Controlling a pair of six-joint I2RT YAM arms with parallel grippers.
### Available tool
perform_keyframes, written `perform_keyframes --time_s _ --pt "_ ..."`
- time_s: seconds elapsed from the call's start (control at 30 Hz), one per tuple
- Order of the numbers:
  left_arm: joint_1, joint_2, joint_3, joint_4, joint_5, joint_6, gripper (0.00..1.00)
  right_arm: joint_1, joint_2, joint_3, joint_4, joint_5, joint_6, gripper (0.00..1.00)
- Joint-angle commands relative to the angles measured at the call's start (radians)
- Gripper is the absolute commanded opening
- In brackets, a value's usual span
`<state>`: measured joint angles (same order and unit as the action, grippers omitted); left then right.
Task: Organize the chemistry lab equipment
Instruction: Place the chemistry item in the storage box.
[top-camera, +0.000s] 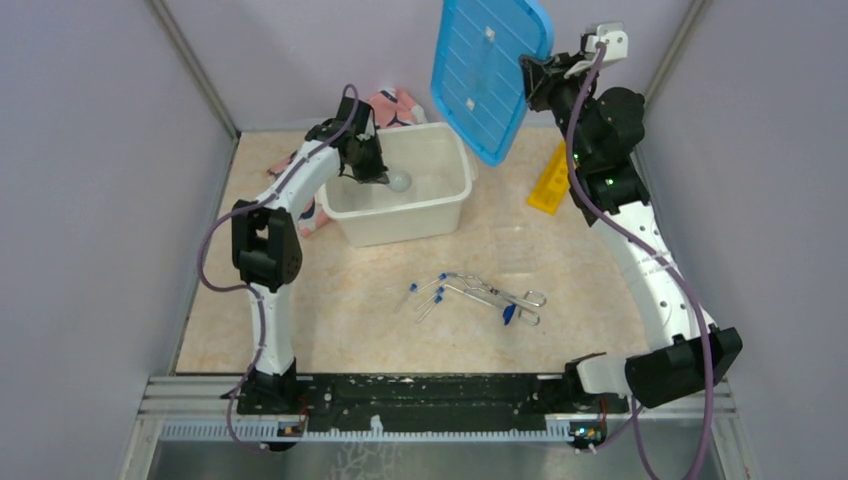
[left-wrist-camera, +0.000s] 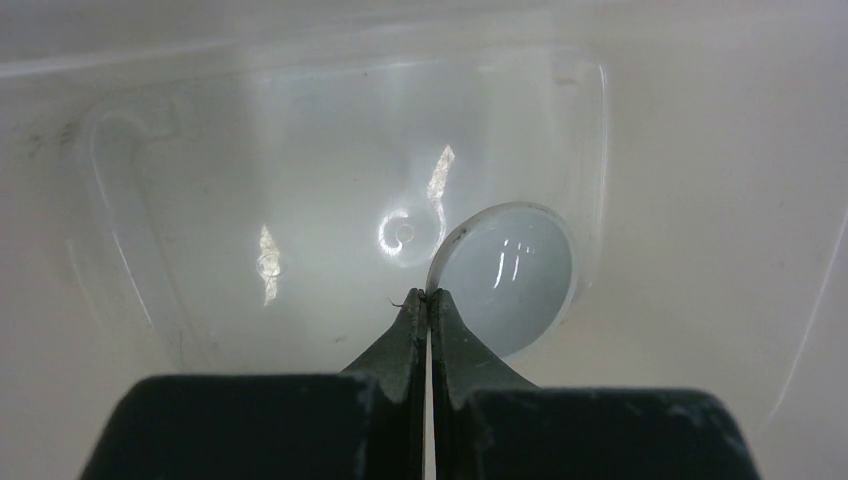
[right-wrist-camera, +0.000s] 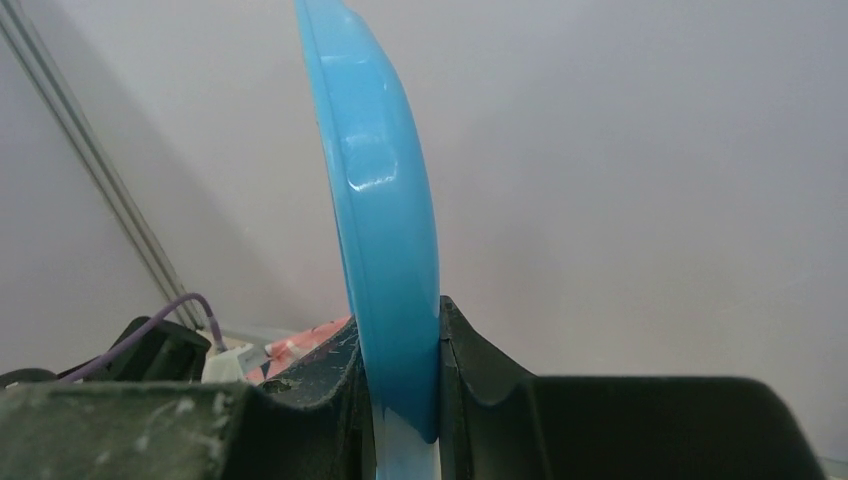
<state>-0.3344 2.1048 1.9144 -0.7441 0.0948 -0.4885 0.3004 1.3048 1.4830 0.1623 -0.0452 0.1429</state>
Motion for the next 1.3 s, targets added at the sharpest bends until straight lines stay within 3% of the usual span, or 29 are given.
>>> perform_keyframes --time_s 0.0,0.37,0.6,0.9,1.03,1.17,1.27 --pt "0.013 0.067 0.100 -0.070 0.070 0.051 0.00 0.003 -0.009 -0.001 0.092 0.016 0.016 0.00" --pt "0.023 0.142 0.117 -0.099 0.089 0.065 0.00 0.000 -0.013 -0.028 0.095 0.018 0.014 0.00" --pt "0.022 0.149 0.113 -0.108 0.091 0.070 0.20 -0.001 -0.021 -0.040 0.095 0.017 0.012 0.00" --pt "0.021 0.098 0.116 -0.101 0.073 0.068 0.31 0.001 -0.030 -0.036 0.095 0.014 0.011 0.00" --pt "0.011 0.012 0.119 -0.079 0.007 0.061 0.31 0.000 -0.035 -0.019 0.084 0.016 0.008 0.00" --pt "-0.055 -0.102 0.114 -0.023 -0.195 0.103 0.31 -0.002 -0.045 -0.019 0.075 0.029 0.006 0.00" --pt "-0.118 -0.192 0.090 0.039 -0.262 0.149 0.30 -0.013 -0.062 -0.032 0.071 0.037 0.007 0.00"
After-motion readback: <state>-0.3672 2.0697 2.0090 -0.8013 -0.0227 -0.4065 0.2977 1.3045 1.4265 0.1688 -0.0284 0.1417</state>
